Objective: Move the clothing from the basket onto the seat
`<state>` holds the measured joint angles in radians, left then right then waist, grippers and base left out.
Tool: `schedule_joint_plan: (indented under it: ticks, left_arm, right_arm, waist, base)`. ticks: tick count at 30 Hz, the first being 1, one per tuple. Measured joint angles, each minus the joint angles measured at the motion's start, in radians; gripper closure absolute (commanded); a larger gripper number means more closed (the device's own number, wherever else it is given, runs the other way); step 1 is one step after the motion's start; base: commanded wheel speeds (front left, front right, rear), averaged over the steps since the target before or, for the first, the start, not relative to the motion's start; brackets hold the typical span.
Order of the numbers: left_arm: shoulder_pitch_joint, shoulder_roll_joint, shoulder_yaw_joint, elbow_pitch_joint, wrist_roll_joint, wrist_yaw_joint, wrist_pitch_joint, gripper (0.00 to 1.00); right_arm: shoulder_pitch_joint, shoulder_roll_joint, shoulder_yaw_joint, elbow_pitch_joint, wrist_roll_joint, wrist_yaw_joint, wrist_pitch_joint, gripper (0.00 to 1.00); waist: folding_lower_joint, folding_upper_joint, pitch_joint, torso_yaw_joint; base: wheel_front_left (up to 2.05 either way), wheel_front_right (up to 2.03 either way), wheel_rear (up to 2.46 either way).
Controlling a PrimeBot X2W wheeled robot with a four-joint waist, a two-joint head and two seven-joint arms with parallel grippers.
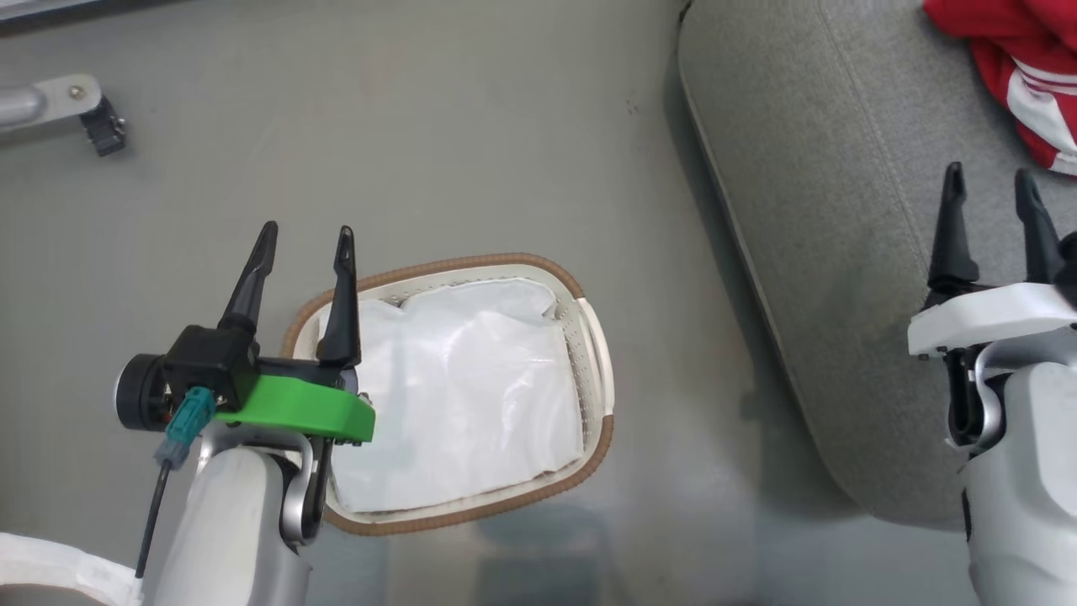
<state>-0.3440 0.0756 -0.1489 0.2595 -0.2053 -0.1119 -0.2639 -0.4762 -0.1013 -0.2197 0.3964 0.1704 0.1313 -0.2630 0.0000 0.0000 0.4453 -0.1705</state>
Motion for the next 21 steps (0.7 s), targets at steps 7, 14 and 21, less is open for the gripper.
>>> schedule_joint_plan:
  ticks: [7, 14, 21]
  left_arm:
    - [0.04, -0.017, 0.079, 0.001, 0.036, 0.016, 0.0, 0.0]
    - [0.066, -0.023, 0.137, 0.007, 0.052, 0.024, 0.0, 0.0]
    - [0.09, -0.025, 0.151, 0.019, 0.056, 0.015, 0.0, 0.0]
  right_arm:
    - [0.003, 0.034, 0.104, -0.024, 0.009, 0.0, 0.0, 0.0]
    - [-0.008, 0.049, 0.187, -0.037, 0.022, 0.0, 0.0, 0.0]
    - [0.033, 0.053, 0.256, -0.05, 0.017, 0.0, 0.0, 0.0]
  waist:
    - [0.0, 0.0, -0.04, 0.074]
    - [0.0, 0.0, -0.083, 0.128]
    - [0.0, 0.0, -0.125, 0.162]
  base:
    - [0.0, 0.0, 0.0]
    - [0.0, 0.0, 0.0]
    - [0.0, 0.0, 0.0]
